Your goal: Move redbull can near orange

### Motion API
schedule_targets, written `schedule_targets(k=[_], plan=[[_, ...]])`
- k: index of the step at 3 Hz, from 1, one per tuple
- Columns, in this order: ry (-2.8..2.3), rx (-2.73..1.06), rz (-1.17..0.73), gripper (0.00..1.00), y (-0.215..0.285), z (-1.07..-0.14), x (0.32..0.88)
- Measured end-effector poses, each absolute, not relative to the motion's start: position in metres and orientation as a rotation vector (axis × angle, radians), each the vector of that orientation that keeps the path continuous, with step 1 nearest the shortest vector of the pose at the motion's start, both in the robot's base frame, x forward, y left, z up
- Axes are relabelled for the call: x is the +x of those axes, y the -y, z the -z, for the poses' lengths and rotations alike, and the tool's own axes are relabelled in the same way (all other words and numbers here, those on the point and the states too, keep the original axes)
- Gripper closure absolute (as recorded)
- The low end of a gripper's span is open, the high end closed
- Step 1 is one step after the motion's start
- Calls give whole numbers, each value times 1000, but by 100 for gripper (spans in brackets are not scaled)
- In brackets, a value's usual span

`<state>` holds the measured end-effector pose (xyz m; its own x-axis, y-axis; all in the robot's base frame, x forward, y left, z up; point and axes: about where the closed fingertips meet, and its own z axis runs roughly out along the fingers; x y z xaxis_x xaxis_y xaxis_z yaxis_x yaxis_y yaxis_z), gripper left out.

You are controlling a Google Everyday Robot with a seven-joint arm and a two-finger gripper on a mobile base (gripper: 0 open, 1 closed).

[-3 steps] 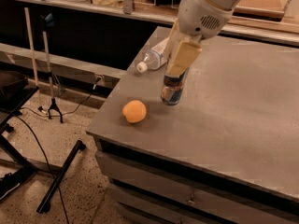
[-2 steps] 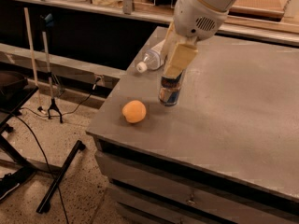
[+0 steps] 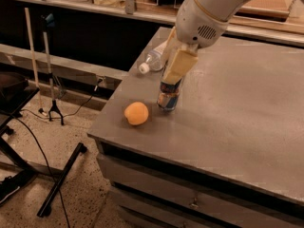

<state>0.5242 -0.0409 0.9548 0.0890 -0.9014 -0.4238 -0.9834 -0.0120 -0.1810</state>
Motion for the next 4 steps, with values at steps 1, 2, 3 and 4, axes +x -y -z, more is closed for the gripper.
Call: schedule_targets(k=[1, 2, 3, 4], plan=[[-1846, -1952, -256, 73, 39, -956, 524], [-1844, -1952, -254, 50, 39, -957, 524], [-1841, -1952, -252, 26, 38, -957, 523], [-1838, -1952, -250, 4, 37, -958, 523]])
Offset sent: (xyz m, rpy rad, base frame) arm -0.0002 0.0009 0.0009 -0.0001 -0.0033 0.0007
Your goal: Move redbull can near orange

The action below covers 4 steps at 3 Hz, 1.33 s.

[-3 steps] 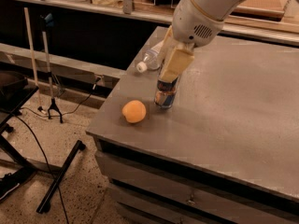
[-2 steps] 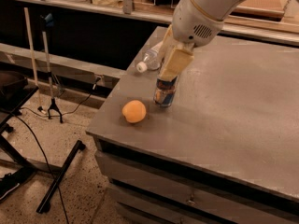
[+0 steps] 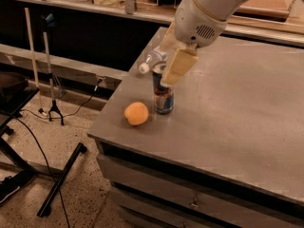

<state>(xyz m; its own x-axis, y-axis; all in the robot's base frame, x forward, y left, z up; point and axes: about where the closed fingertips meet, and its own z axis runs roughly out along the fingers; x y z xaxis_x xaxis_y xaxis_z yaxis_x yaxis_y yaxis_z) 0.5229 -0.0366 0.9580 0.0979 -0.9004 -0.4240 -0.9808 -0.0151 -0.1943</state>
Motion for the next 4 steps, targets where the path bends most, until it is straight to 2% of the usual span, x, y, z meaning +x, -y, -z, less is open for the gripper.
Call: schedule_targets(k=[2, 4], plan=[[-1837, -1952, -248, 0, 36, -958, 523], [-1837, -1758, -362, 0, 80, -975, 520]])
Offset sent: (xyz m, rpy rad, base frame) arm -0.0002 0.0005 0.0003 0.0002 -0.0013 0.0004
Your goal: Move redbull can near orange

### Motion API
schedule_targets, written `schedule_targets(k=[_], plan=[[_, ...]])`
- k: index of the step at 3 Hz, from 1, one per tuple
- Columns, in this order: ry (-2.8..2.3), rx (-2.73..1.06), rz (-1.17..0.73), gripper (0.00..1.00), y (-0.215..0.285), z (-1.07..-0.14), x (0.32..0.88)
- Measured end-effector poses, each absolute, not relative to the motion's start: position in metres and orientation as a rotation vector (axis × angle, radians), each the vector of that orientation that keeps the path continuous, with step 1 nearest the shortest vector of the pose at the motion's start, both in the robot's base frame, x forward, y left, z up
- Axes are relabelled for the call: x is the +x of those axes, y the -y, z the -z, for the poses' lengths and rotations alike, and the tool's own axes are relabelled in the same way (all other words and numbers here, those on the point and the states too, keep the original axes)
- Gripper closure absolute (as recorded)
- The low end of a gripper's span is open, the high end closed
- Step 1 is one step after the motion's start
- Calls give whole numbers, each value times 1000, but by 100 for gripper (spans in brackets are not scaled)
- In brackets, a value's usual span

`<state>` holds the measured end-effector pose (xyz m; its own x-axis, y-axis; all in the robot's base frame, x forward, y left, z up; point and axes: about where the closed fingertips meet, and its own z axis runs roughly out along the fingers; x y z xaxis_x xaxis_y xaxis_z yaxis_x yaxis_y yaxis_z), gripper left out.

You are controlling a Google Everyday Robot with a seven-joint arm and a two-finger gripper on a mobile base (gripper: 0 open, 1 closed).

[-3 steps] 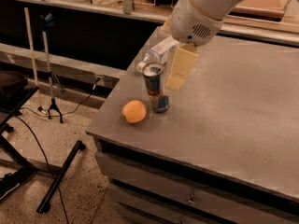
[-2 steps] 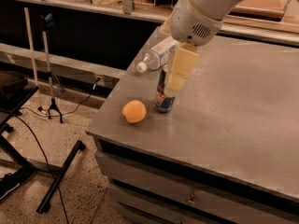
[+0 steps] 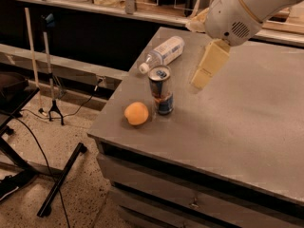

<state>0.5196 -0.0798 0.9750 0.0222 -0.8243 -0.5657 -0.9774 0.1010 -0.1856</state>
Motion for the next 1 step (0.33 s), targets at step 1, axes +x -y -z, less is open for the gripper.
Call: schedule_targets(k=[1], plan=[[-1837, -1758, -362, 0, 80, -975, 520]])
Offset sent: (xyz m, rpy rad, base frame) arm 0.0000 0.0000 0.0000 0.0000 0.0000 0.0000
